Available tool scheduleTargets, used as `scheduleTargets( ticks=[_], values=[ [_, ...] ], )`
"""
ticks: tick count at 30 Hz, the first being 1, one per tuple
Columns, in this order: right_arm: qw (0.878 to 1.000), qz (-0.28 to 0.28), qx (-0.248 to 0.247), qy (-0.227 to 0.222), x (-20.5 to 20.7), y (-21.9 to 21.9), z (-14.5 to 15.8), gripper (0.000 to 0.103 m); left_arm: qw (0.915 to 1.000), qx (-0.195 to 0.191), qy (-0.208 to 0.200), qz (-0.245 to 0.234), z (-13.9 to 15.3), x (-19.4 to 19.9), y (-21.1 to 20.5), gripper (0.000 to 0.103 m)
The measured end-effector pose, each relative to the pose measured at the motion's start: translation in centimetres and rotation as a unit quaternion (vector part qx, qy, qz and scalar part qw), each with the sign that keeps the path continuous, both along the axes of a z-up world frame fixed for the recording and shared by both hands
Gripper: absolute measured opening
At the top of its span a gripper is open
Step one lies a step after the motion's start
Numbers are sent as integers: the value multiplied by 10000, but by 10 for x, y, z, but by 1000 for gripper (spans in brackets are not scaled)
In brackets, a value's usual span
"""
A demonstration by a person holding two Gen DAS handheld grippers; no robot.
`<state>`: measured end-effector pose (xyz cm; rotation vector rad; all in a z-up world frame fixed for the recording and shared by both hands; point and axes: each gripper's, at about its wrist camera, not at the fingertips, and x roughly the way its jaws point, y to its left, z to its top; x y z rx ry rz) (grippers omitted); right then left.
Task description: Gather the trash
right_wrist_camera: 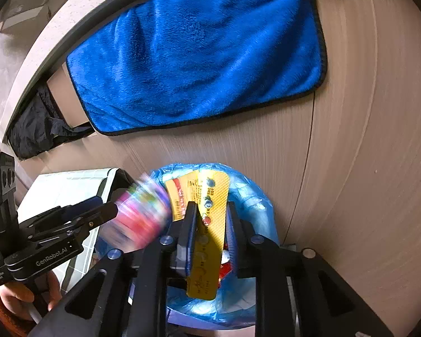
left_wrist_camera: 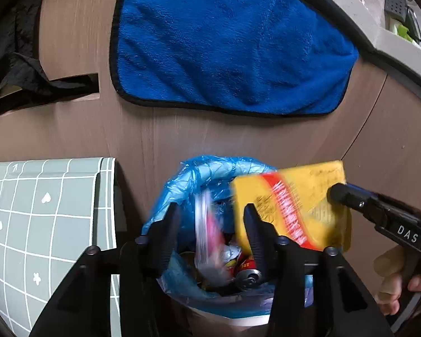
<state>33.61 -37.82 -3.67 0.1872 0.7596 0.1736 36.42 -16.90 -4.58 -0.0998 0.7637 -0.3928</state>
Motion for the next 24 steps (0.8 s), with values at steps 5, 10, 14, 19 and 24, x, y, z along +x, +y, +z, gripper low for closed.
scheduleTargets(
  ticks=[5, 10, 14, 19, 24],
  values=[
    [9997, -152, 202, 21, -10, -8, -1, 42, 9998, -62, -124, 133, 12, -7, 13, 49],
    [9992, -229, 316, -78, -29, -7, 7, 42, 9976, 142, -413, 545, 32, -41, 38, 49],
    [9990, -144, 353, -250, -56, 6, 19, 44, 9922, 336, -845, 847, 51, -86, 58, 49],
    [9977, 82, 176, -642, -103, 36, 39, 50, 9845, 406, -1292, 1112, 71, -157, 85, 49],
    [9933, 315, -33, -1108, -166, 68, 59, 64, 9770, 687, -1602, 1227, 77, -226, 100, 49]
  ],
)
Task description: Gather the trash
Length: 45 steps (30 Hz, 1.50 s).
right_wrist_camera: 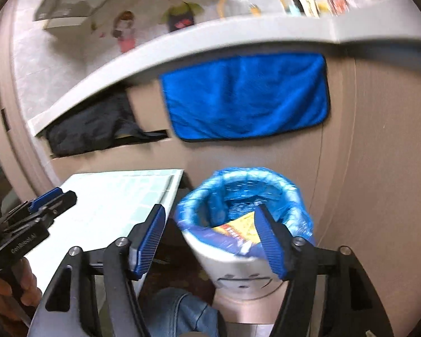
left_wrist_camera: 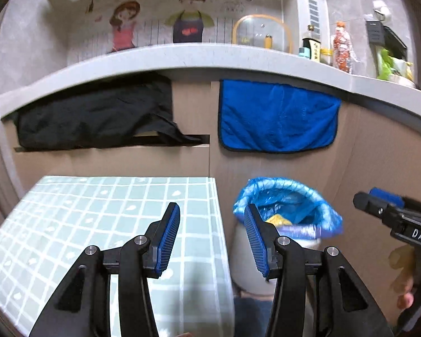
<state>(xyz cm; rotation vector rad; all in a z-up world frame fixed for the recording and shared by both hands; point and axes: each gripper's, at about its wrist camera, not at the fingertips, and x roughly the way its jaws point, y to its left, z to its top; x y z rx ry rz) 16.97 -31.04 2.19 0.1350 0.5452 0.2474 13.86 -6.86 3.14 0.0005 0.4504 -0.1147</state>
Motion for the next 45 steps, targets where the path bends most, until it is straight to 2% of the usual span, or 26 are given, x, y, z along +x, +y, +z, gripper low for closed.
scheduleTargets(
  ticks=[8, 12, 15, 22, 28, 45],
  values=[
    [9991, 347, -17, -256, -94, 41, 0, 64, 9992, 197, -44, 340, -5, -86, 20, 49],
    [9987, 303, -236, -343, -132, 61, -8, 64, 9994, 260, -26, 239, -11, -119, 20, 49],
    [9983, 207, -389, -369, -145, 68, -14, 64, 9996, 143, 120, 221, -16, -133, 22, 49],
    [9974, 163, -564, -416, -164, 75, -15, 64, 9985, 26, 382, 400, -26, -144, 30, 49],
    [9977, 192, -572, -314, -166, 78, -20, 64, 9982, -72, 258, 535, -24, -151, 41, 49],
    [9976, 179, -578, -349, -173, 77, -20, 64, 9989, -33, 131, 443, -20, -160, 40, 49]
  ],
)
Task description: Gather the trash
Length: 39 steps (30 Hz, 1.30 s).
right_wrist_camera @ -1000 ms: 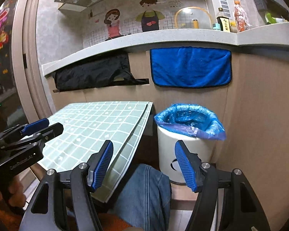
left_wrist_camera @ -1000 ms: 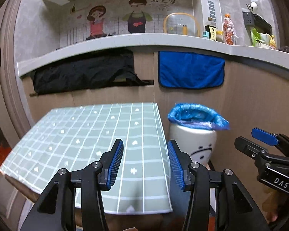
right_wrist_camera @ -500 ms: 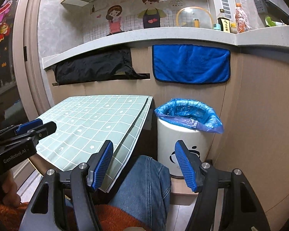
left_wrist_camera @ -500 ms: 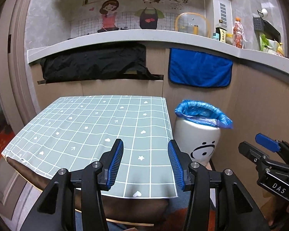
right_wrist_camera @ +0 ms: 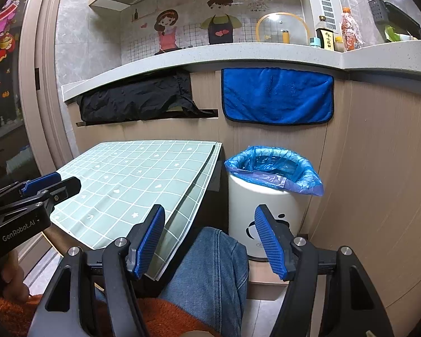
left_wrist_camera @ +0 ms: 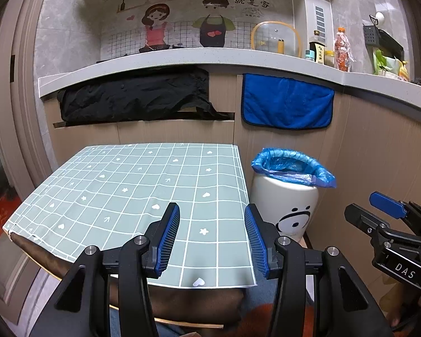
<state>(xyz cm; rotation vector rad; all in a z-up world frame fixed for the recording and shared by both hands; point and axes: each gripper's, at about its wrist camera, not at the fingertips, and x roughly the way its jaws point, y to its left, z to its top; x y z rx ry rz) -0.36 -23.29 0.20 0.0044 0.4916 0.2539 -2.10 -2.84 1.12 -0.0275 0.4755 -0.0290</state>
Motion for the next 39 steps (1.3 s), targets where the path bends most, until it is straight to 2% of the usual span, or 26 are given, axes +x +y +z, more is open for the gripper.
scheduleTargets(
  ticks=[39],
  values=[
    [10000, -18, -18, -41, 1, -6, 6, 64, 9998, -15, 69, -177, -3, 0, -4, 49]
  ],
)
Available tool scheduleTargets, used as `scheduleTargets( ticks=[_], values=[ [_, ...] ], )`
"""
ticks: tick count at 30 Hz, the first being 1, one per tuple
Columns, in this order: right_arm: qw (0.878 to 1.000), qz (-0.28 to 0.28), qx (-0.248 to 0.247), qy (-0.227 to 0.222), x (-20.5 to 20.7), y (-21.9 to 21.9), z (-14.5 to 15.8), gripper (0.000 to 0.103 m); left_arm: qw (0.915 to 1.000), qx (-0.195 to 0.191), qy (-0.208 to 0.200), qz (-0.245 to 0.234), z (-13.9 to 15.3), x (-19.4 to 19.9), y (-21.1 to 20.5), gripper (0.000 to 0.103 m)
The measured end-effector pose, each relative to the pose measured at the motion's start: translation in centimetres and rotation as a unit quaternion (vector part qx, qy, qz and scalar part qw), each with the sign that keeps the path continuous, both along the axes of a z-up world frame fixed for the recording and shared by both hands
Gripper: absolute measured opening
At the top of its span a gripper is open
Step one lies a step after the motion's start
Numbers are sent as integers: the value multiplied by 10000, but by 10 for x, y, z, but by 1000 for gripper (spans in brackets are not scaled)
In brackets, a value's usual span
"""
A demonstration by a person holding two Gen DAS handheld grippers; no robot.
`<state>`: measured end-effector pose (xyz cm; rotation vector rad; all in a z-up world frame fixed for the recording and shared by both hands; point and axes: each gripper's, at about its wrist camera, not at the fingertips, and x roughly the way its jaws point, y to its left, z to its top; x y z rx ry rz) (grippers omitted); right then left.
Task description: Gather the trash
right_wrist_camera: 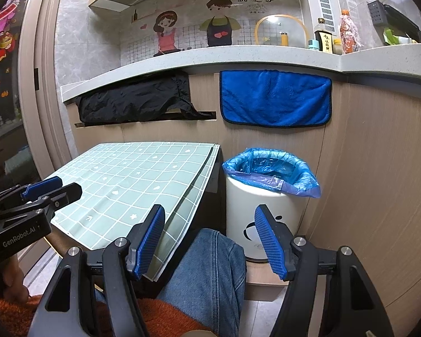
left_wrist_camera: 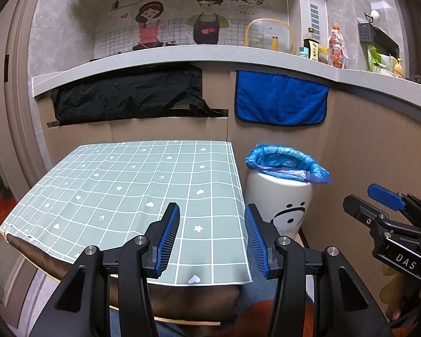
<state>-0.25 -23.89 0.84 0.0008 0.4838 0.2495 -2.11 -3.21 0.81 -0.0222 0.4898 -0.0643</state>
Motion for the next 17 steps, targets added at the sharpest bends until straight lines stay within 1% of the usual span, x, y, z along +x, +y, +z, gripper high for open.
scheduleTargets(
  ticks=[11, 17],
  values=[
    [10000, -51, -37, -60, -2, 0, 3, 64, 10000, 1, 30, -95, 0, -1, -1, 49],
    [10000, -22, -6, -7, 3, 1, 3, 64, 9998, -123, 81, -139, -1, 3, 6, 49]
  ],
)
